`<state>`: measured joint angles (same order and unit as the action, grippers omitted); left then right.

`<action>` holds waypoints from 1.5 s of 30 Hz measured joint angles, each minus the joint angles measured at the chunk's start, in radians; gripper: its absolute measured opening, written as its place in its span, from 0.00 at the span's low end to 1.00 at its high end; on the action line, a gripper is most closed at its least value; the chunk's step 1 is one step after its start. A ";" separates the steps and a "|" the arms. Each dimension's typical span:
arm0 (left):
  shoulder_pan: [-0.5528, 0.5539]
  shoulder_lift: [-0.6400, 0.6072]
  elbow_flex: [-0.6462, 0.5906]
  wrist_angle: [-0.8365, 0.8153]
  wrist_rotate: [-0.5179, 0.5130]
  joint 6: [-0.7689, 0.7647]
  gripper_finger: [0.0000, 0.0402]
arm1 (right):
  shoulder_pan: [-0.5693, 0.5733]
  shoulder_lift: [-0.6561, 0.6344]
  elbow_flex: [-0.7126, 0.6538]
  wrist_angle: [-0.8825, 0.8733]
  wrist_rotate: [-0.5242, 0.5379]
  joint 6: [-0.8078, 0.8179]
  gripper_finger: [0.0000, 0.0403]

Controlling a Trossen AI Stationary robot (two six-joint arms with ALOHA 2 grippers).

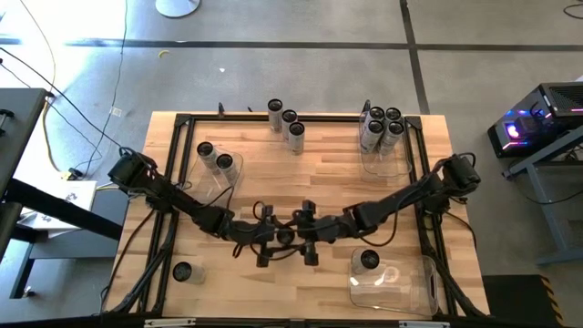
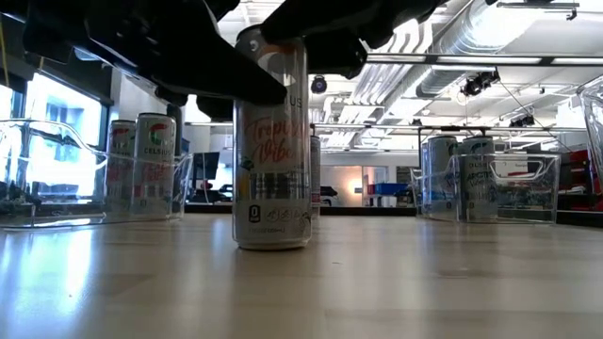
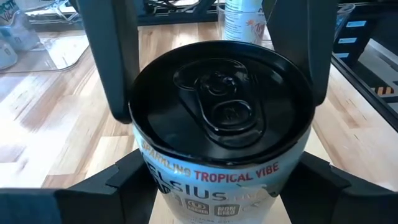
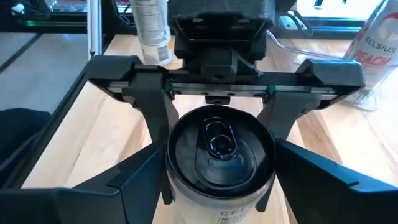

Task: Sort soda cans
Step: Put the white-yellow soda can into the bottom transparent bin

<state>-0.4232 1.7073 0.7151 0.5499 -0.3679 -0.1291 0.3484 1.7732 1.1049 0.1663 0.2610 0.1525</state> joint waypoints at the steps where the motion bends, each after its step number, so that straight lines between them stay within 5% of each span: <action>1: 0.000 0.000 0.000 0.000 0.000 -0.001 0.66 | -0.002 0.000 0.000 0.001 0.000 0.008 0.69; 45: -0.046 0.005 0.005 0.035 -0.062 0.025 0.66 | 0.025 -0.039 -0.003 -0.027 0.019 -0.040 0.69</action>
<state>-0.4690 1.7119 0.7200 0.5845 -0.4301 -0.1039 0.3735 1.7345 1.1023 0.1394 0.2798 0.1121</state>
